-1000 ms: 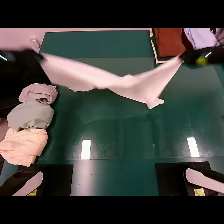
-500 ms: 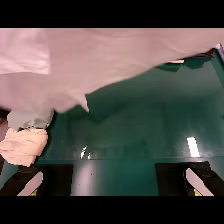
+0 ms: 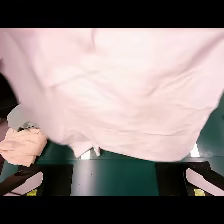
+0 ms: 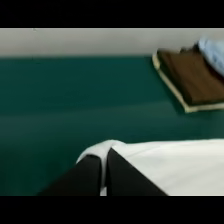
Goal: Fold the shirts.
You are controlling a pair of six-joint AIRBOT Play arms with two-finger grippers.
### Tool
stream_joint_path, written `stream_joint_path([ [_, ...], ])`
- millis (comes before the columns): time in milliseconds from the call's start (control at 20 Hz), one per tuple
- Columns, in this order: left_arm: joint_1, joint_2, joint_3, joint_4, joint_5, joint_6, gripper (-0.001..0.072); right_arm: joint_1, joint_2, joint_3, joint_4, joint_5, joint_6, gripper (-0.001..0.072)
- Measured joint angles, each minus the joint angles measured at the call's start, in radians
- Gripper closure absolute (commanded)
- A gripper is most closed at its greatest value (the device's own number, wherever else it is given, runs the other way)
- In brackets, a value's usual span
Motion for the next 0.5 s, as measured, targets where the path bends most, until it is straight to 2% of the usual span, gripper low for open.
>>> stream_joint_path([
  [250,-0.060,-0.315,-0.129,-0.002,-0.033,0.008,0.0684,0.002,-0.240,-0.195,-0.003,-0.013,0.002,0.0702],
  [500,-0.072,-0.520,-0.152,-0.037,0.105,0.019,0.0683,0.002,-0.452,-0.179,0.025,-0.086,0.002,0.0702],
])
